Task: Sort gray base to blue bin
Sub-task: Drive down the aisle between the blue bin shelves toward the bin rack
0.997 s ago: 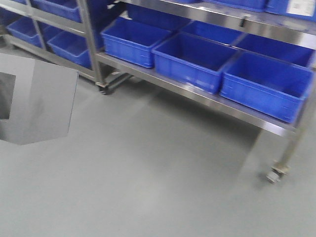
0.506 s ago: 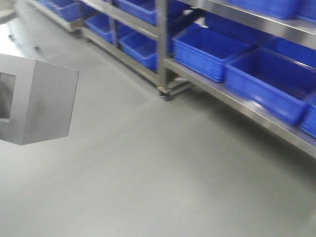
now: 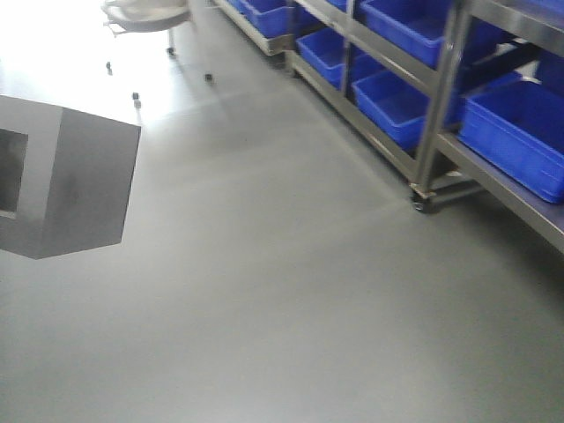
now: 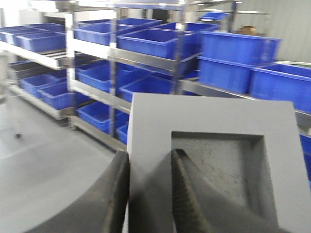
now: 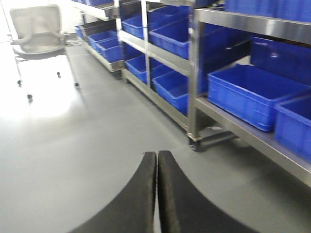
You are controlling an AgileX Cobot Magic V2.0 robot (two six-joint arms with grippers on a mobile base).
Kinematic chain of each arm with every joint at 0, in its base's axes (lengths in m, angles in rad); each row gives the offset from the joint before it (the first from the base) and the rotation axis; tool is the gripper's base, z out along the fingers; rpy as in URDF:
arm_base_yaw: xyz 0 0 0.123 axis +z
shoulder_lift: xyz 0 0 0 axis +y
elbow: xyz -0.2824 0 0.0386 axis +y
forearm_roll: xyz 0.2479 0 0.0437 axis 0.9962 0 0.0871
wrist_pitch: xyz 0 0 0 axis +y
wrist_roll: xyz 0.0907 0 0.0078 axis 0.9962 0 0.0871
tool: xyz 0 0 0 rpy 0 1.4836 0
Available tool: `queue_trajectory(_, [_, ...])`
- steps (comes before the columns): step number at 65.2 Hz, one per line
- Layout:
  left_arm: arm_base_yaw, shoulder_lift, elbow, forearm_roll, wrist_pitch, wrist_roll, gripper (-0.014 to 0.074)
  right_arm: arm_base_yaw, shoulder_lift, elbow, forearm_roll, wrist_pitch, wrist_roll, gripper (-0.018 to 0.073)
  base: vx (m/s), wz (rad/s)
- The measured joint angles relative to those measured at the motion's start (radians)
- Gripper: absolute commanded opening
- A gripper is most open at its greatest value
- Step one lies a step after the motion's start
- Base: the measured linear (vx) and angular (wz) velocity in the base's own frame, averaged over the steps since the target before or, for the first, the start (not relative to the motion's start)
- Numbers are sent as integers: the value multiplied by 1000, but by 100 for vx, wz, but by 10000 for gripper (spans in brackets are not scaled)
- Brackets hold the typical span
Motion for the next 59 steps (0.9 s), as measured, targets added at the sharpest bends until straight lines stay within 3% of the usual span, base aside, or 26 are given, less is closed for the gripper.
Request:
queue_trajectory(29, [0,0,0,0,0,0,-6,0,0,0,0,0,0,-5,26,41])
queue_trajectory(59, [0,0,0,0,0,0,-6,0,0,0,0,0,0,-5,33,16])
